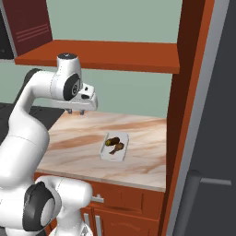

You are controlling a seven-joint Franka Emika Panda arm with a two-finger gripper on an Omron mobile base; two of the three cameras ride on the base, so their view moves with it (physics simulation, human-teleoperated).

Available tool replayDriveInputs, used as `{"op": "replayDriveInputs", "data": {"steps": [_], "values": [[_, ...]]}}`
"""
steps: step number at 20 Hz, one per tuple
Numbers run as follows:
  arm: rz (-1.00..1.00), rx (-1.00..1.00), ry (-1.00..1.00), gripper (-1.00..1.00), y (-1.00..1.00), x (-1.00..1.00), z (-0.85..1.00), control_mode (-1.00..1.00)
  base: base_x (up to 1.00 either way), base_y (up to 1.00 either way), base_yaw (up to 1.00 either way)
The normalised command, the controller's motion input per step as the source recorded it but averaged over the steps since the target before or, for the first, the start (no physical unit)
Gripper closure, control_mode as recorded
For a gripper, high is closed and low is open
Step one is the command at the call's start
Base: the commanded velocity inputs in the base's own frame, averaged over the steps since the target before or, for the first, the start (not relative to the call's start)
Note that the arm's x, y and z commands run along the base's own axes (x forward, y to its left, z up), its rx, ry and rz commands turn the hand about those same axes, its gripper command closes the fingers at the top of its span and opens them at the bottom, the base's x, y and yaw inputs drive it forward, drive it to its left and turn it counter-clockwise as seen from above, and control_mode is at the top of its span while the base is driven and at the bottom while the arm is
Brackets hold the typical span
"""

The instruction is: Place the tupperware on the second highest shelf of the fridge. Make space for the tupperware among the existing items by rearranging them on the shelves if needed. Close the fridge door when finished.

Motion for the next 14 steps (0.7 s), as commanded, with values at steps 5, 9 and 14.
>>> {"op": "replayDriveInputs", "data": {"steps": [5, 9, 14], "values": [[0.0, 0.0, 0.02, -1.0, -0.37, -0.03, -0.19, -1.0, 0.0, 0.0, 0.0], [0.0, 0.0, 0.0, -1.0, -0.59, 0.0, -0.57, -1.0, 0.0, 0.0, 0.0], [0.0, 0.0, 0.0, -1.0, -0.3, -0.01, -0.72, -1.0, 0.0, 0.0, 0.0]]}}
